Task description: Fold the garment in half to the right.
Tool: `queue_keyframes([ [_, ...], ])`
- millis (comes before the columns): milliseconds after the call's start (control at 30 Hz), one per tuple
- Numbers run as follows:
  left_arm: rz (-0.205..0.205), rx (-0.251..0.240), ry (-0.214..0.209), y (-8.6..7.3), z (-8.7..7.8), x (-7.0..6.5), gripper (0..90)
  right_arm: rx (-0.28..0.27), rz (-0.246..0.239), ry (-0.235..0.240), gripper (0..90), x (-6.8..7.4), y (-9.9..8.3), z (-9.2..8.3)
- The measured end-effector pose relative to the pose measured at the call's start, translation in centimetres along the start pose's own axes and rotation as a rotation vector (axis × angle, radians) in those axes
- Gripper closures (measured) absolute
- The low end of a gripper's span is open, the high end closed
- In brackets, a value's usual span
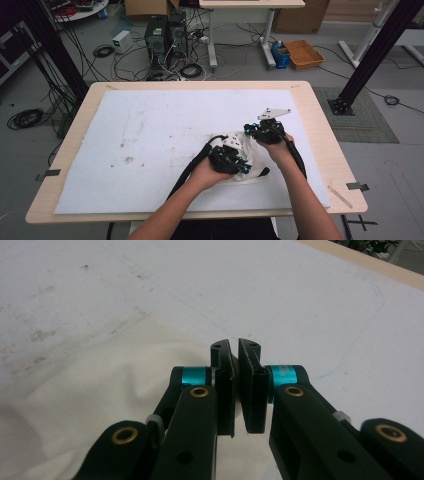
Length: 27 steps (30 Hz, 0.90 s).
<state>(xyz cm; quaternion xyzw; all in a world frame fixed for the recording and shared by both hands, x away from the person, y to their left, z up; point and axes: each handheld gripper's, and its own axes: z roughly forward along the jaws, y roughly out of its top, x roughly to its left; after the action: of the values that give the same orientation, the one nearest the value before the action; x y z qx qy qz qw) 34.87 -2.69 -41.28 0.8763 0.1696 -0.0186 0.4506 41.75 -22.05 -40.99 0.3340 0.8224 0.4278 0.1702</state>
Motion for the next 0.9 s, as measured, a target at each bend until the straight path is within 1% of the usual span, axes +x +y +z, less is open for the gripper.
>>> queue_keyframes([
  [33,0.000,-0.010,0.012,0.1,0.1,-0.1,73.9,-0.002,0.003,0.001,77.6,0.0,-0.1,0.0],
  [100,0.001,-0.021,0.034,0.2,-0.1,-0.1,60.1,-0.018,0.021,-0.005,58.5,-0.1,-0.1,-0.2],
  [133,0.001,-0.023,0.046,0.1,-0.3,-0.1,56.8,-0.029,0.035,-0.016,51.5,-0.2,-0.1,-0.4],
  [167,0.011,-0.027,0.063,0.1,-0.6,0.0,54.8,-0.039,0.041,-0.030,46.8,-0.2,0.0,-0.6],
  [200,0.007,-0.037,0.074,0.0,-1.0,0.1,52.4,-0.051,0.044,-0.038,43.4,-0.2,0.1,-0.9],
  [233,-0.005,-0.052,0.082,-0.2,-1.6,0.3,51.2,-0.063,0.041,-0.039,41.1,-0.1,0.2,-1.2],
  [333,-0.033,-0.090,0.118,-1.0,-3.4,1.0,47.1,-0.086,0.029,-0.054,38.7,0.2,0.4,-2.1],
  [400,-0.048,-0.102,0.141,-1.7,-4.9,1.4,45.6,-0.089,0.018,-0.051,38.5,0.7,0.3,-2.4],
  [433,-0.054,-0.107,0.160,-2.1,-5.5,1.6,45.5,-0.087,0.013,-0.043,38.5,0.9,0.2,-2.5],
  [500,-0.069,-0.104,0.197,-3.1,-6.8,2.0,45.0,-0.071,0.003,-0.019,38.5,1.4,0.0,-2.5],
  [567,-0.090,-0.097,0.228,-4.1,-7.9,2.4,44.3,-0.041,-0.014,-0.005,38.5,2.0,-0.5,-2.5],
  [600,-0.099,-0.089,0.241,-4.7,-8.5,2.6,43.3,-0.021,-0.023,0.001,38.6,2.3,-0.8,-2.6],
  [633,-0.112,-0.091,0.251,-5.3,-8.9,2.7,42.9,-0.006,-0.031,-0.001,39.6,2.6,-1.2,-2.7],
  [700,-0.122,-0.080,0.275,-6.5,-9.9,2.8,42.4,0.014,-0.042,-0.002,41.4,3.0,-2.3,-3.2],
  [767,-0.134,-0.073,0.309,-7.7,-10.9,3.0,41.7,0.015,-0.039,0.007,42.0,3.2,-3.5,-3.7],
  [833,-0.147,-0.086,0.325,-8.8,-11.7,3.1,41.5,0.020,-0.030,0.008,42.0,3.3,-4.4,-4.2],
  [900,-0.161,-0.094,0.340,-9.8,-12.5,3.4,40.2,0.024,-0.036,0.002,40.9,3.5,-5.1,-4.7],
])
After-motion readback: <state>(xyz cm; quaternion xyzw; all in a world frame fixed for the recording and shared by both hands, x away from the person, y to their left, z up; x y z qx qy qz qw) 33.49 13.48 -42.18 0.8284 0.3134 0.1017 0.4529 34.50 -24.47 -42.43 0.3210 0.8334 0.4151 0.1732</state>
